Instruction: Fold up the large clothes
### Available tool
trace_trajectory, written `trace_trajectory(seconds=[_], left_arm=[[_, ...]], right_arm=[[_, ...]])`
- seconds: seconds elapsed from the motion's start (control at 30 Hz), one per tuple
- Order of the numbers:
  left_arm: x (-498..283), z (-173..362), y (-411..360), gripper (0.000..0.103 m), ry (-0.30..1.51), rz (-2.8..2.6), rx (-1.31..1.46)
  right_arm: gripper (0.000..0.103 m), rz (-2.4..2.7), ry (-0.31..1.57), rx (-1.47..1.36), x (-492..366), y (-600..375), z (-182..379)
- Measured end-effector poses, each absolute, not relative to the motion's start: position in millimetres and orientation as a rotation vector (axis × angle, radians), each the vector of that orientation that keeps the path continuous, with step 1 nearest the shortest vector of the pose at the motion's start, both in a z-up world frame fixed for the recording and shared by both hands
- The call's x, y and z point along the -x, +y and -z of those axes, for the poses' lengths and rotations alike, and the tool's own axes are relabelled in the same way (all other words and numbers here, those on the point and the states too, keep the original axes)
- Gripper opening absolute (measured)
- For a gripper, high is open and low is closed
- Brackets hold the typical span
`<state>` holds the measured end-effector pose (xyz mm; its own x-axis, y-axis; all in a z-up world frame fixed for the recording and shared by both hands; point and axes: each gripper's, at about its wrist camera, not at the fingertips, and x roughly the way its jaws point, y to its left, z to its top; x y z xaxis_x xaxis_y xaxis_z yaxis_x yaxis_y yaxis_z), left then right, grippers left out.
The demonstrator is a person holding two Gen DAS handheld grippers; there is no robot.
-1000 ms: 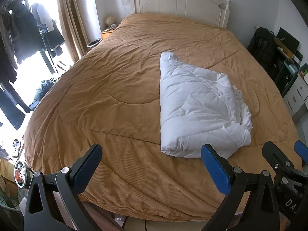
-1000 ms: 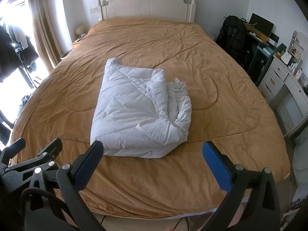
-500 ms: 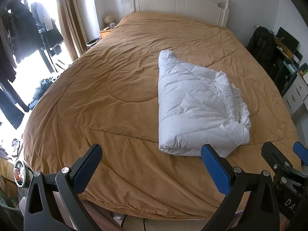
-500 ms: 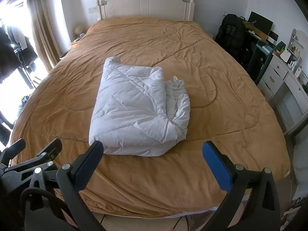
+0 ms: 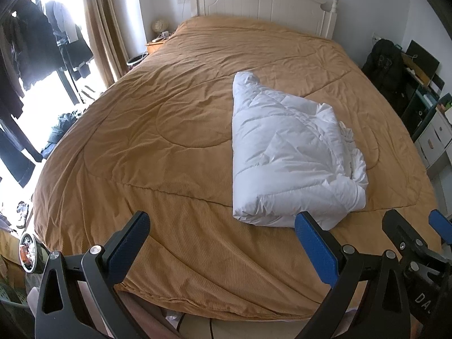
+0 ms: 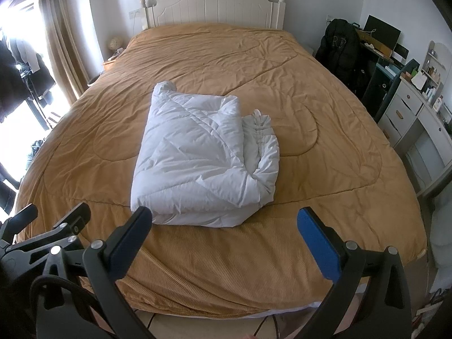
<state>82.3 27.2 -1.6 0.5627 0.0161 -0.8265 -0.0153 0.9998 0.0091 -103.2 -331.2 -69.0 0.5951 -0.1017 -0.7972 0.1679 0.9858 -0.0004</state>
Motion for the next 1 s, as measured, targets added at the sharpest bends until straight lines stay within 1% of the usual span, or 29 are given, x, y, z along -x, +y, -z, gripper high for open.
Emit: trace_trajectory(seconds=[1.0], left_arm=[[-82.5,2.1,27.4,0.102,0.977,-0.016,-0.002]], right_arm=[[0.102,0.165,0.923,-0.082,109.4,-328.1,72.2]])
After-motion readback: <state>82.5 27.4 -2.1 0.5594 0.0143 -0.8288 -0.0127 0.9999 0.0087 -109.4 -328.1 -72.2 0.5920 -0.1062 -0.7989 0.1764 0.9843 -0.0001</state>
